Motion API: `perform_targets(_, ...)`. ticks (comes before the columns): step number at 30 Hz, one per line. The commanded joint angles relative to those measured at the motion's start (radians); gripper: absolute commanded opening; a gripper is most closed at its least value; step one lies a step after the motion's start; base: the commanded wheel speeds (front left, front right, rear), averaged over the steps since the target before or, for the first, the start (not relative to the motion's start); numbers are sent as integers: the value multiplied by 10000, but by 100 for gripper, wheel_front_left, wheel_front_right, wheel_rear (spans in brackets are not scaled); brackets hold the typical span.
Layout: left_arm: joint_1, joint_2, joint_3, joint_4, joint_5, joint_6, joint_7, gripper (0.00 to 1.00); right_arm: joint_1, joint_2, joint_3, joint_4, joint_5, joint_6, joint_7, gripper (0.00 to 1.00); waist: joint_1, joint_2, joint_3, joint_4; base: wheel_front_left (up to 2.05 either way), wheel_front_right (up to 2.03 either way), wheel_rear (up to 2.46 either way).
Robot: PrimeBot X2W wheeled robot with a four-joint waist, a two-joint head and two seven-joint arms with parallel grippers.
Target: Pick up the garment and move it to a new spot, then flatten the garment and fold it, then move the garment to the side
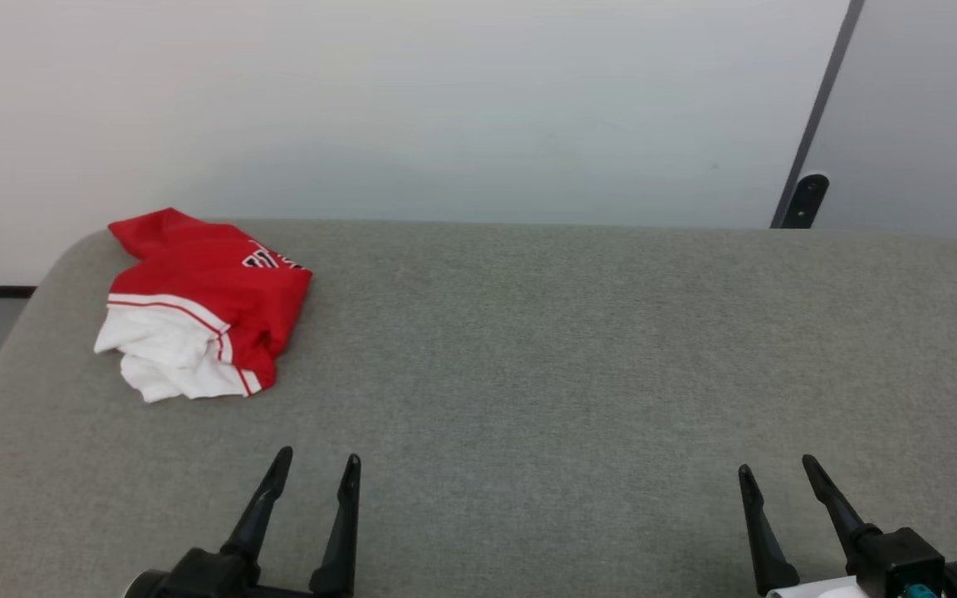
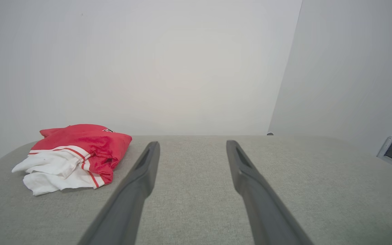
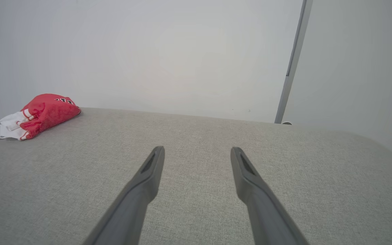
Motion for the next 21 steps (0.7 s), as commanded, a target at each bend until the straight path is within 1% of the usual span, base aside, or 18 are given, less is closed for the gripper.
perform_targets(1,94,7,-6,-68,172,-36,-104,100,140,-22,89,-82,-271,7,-87,100,0,0,-50,152,0,0,0)
perform_targets(5,80,88,-30,-45,226,-40,-169,100,201,-20,222,-91,-591,7,-165,100,0,0,-142,518,0,0,0)
perform_targets(9,178,212,3,92,263,-35,-245,100,244,-18,511,-34,-852,7,-246,100,0,0,-275,1071,0,0,0)
perform_targets(14,204,318,413,236,173,-31,-247,100,267,-14,917,85,-794,6,-239,100,0,0,-447,2052,0,0,0)
perform_targets(21,382,387,1124,296,278,125,-247,100,125,-11,1534,223,-541,6,-239,100,0,0,-650,3683,0,0,0)
